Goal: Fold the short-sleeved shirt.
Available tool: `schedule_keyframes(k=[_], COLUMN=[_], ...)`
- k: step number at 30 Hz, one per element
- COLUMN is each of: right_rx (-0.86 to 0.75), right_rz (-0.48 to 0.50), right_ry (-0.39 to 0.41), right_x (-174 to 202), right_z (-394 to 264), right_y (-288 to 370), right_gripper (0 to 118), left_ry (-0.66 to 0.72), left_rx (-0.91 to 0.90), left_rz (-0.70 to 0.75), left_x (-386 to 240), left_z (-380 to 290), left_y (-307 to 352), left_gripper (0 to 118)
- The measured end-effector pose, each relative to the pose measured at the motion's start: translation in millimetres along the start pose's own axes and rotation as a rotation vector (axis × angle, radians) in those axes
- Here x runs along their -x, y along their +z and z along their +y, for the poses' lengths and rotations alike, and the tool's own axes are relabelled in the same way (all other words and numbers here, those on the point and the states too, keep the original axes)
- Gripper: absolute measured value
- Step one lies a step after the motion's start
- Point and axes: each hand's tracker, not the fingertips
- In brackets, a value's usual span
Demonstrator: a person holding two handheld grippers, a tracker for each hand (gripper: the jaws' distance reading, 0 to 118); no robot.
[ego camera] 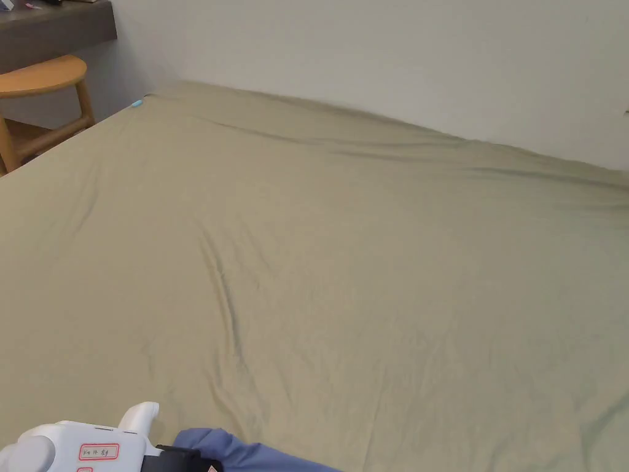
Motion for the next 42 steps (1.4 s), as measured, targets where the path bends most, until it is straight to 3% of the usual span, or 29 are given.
schedule_keyframes(k=[4,7,14,16,17,18,19,20,21,26,32,36,42], right_rx=[-0.003,-0.001,-0.006,-0.01,-0.012,-0.011,-0.009,-0.005,-0.004,-0.006,0.005,0.024,0.061], right_rz=[-0.008,-0.018,-0.035,-0.04,-0.039,-0.037,-0.035,-0.035,-0.036,-0.021,-0.028,-0.031,-0.061], right_ry=[0.013,-0.019,-0.07,-0.073,-0.082,-0.093,-0.105,-0.117,-0.13,-0.15,-0.097,-0.152,-0.137], right_x=[-3.0,-7.5,-15.0,-17.4,-18.6,-19.6,-20.6,-21.1,-21.2,-20.9,-22.6,-28.6,-38.4], right_z=[-0.7,-3.6,-4.8,-6.5,-7.8,-9.5,-11.0,-12.3,-13.4,-15.5,-16.4,-21.5,-34.9], right_y=[4.3,5.3,7.2,8.8,9.2,8.7,7.7,6.9,6.7,10.5,19.6,24.9,34.7], right_gripper=[1,1,1,1,1,1,1,2,2,2,2,2,2], left_ry=[0.003,0.024,-0.048,-0.023,-0.111,-0.146,-0.123,0.013,0.135,-0.094,-0.119,-0.18,-0.163], left_rx=[-0.018,-0.053,-0.063,-0.045,-0.045,-0.068,-0.043,-0.001,0.014,-0.013,0.061,0.142,0.235], left_rz=[0.021,0.032,0.239,0.327,0.477,0.539,0.612,0.678,0.624,0.751,0.54,0.484,0.498], left_x=[4.9,7.3,24.0,27.3,25.2,9.8,1.9,-0.3,-7.2,-71.6,-122.5,-146.7,-134.1], left_z=[7.7,18.7,56.0,69.3,77.7,79.1,83.8,89.5,87.3,71.8,65.7,55.3,37.6], left_y=[13.9,35.0,103.2,128.6,143.8,152.9,160.8,164.3,162.4,139.5,70.6,2.8,-71.6], left_gripper=[10,10,10,10,10,10,10,10,10,10,10,10,14])
